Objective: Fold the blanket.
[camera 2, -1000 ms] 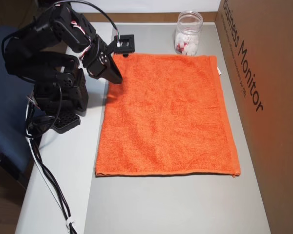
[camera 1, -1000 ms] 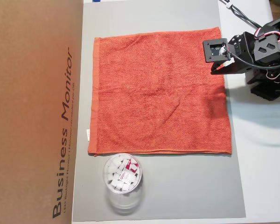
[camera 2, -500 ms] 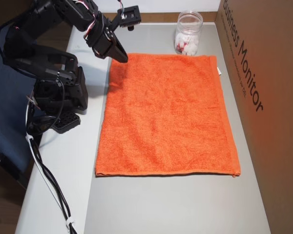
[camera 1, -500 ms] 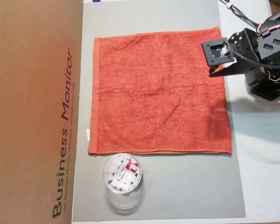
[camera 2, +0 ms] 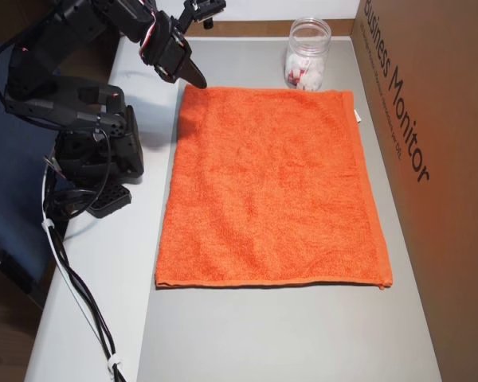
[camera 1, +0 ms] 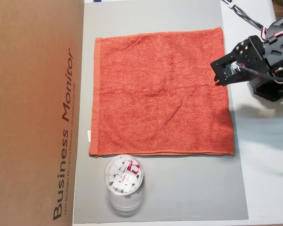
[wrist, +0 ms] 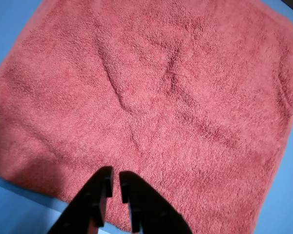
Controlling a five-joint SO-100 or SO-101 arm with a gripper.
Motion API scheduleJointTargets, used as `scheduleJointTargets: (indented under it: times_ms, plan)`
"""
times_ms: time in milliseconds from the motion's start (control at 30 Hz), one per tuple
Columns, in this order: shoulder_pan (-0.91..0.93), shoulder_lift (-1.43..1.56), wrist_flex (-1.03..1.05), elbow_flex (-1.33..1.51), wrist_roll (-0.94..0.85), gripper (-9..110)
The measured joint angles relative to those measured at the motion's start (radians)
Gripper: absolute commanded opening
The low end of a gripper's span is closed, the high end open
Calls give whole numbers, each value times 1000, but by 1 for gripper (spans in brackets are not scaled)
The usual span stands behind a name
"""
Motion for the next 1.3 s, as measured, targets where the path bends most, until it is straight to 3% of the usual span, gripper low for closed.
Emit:
scheduleJointTargets:
  times_ms: [733, 1200, 1300]
  plan:
    - [-440, 0, 0, 3, -2, 0]
    - [-575, -5, 0, 29, -5, 1]
    - [-601, -32, 0, 41, -5, 6]
